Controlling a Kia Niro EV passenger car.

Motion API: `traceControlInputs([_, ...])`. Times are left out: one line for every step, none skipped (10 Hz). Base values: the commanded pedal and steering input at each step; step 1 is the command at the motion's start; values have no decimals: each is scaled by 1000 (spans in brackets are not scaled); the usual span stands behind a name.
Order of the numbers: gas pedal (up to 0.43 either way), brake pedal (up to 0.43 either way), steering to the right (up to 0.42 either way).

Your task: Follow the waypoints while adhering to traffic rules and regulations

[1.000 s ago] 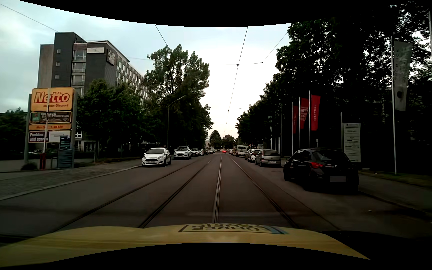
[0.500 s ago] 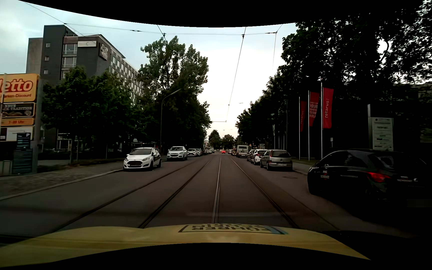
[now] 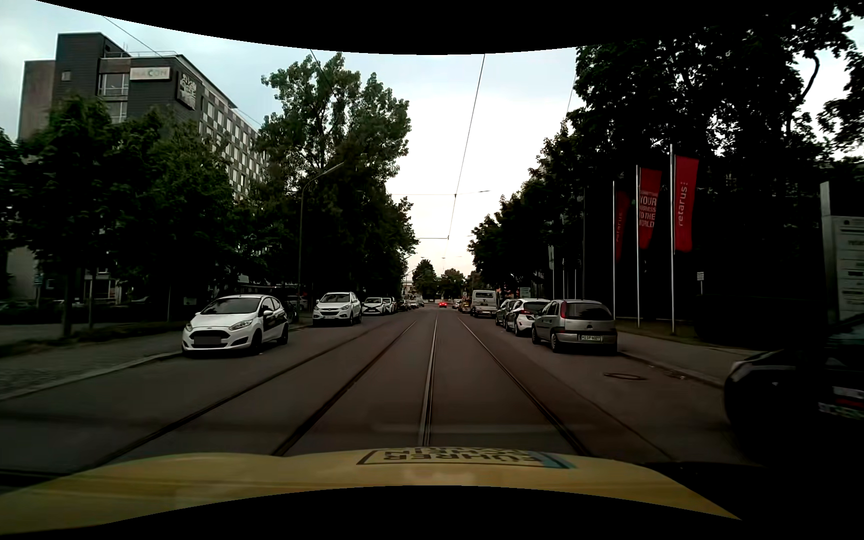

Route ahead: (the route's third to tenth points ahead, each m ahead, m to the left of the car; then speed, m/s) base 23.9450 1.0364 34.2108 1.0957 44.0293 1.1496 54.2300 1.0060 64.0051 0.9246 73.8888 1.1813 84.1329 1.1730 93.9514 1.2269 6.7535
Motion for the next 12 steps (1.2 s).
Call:
traceControlInputs([118, 0, 8])
traceControlInputs([110, 0, 7])
traceControlInputs([110, 0, 7])
traceControlInputs([98, 0, 4])
traceControlInputs([87, 0, 0])
traceControlInputs([87, 0, -2])
traceControlInputs([79, 0, -2])
traceControlInputs([79, 0, -2])
traceControlInputs([79, 0, -2])
traceControlInputs([79, 0, -2])
traceControlInputs([79, 0, -2])
traceControlInputs([79, 0, -2])
